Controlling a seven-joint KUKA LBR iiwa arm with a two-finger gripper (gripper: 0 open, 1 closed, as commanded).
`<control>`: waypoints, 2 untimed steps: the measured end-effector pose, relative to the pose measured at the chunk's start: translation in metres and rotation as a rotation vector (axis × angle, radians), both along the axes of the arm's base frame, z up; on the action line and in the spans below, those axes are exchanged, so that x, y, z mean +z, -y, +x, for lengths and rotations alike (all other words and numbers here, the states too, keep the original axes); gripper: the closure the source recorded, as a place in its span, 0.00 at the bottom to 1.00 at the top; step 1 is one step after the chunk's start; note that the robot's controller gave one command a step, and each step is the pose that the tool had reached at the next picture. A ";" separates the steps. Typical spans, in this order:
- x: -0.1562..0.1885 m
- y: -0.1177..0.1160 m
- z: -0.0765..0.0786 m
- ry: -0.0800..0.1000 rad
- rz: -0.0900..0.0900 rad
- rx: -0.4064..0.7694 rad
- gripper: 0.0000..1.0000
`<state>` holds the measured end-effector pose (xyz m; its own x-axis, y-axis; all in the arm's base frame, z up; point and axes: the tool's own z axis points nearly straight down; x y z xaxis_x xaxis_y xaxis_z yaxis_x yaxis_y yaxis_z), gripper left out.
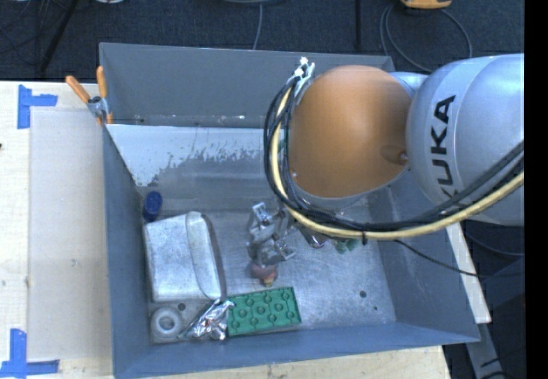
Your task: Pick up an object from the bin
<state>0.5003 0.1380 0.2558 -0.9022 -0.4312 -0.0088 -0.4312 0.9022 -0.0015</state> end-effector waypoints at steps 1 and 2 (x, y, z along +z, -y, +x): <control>0.102 0.019 -0.013 0.000 -0.002 0.248 1.00; -0.064 -0.008 -0.022 -0.018 -0.004 0.145 1.00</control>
Offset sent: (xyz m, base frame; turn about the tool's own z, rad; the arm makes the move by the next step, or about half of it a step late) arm -0.0145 -0.0195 0.0989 -0.2500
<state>0.4784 0.1463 0.1916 -0.8302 -0.5574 0.0089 -0.5574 0.8302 0.0042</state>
